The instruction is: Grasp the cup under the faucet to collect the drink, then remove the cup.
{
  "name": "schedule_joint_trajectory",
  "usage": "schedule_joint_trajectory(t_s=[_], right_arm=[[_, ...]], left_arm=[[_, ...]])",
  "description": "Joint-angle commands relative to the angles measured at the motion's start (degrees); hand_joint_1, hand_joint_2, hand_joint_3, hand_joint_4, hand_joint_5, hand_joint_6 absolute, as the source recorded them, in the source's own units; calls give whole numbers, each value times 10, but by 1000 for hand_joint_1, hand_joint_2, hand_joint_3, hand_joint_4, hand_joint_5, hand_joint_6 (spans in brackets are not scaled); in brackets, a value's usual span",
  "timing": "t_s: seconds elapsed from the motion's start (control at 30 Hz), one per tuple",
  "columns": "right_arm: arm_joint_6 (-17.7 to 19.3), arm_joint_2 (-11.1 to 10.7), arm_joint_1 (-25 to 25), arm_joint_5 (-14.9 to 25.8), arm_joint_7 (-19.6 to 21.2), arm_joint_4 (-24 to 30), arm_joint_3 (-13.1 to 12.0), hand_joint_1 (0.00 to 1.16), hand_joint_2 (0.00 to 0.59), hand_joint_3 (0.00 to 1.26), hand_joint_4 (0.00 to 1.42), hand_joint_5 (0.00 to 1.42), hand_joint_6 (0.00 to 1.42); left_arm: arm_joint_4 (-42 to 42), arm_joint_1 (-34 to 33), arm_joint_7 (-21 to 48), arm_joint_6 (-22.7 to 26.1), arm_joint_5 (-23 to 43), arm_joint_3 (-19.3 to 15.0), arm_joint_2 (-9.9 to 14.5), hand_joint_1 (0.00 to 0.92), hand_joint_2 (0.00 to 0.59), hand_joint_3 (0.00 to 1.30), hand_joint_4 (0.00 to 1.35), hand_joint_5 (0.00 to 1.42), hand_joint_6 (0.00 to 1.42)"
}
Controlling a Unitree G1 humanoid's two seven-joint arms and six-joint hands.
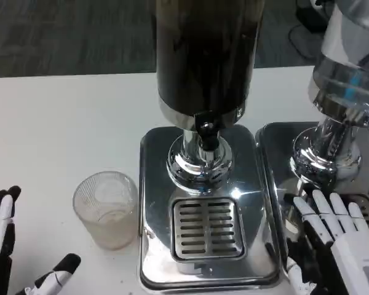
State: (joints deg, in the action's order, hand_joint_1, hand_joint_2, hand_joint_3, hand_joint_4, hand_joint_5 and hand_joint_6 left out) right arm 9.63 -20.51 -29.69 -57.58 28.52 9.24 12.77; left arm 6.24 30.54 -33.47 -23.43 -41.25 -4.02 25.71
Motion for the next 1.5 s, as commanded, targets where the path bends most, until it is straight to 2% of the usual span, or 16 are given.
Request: schedule_joint_trajectory(t_s=[0.03, 0.37, 0.5, 0.67, 1.0, 1.27, 1.33, 1.5], right_arm=[[-18, 20, 1, -17, 29, -12, 20, 335, 586, 136, 22, 0, 0], [-65, 65, 13, -50, 72, -41, 73, 345, 586, 144, 22, 2, 0], [-79, 73, 22, -54, 82, -51, 87, 348, 586, 145, 22, 3, 0], [-90, 77, 30, -54, 92, -61, 100, 352, 586, 146, 26, 4, 0], [-100, 75, 36, -46, 92, -65, 109, 357, 586, 146, 32, 4, 0], [-102, 70, 40, -40, 86, -63, 108, 367, 586, 155, 42, 4, 0], [-103, 68, 41, -39, 84, -61, 108, 369, 586, 155, 42, 7, 0], [-104, 64, 38, -35, 79, -54, 108, 377, 586, 164, 54, 14, 0]], left_arm=[[87, -40, -4, -57, 53, -5, 12, 0, 75, 0, 0, 0, 0], [278, -160, 42, -201, 129, 10, 61, 0, 62, 0, 0, 0, 0], [329, -193, 48, -252, 127, 19, 74, 0, 46, 0, 0, 37, 0], [374, -228, 63, -285, 127, 34, 83, 0, 32, 0, 0, 72, 0], [411, -257, 104, -317, 130, 53, 91, 0, 2, 0, 0, 74, 0], [419, -276, 138, -287, 127, 77, 82, 0, 0, 0, 0, 32, 0], [430, -286, 142, -282, 132, 81, 74, 68, 10, 0, 0, 37, 0], [447, -302, 129, -275, 123, 93, 58, 157, 27, 0, 0, 72, 0]])
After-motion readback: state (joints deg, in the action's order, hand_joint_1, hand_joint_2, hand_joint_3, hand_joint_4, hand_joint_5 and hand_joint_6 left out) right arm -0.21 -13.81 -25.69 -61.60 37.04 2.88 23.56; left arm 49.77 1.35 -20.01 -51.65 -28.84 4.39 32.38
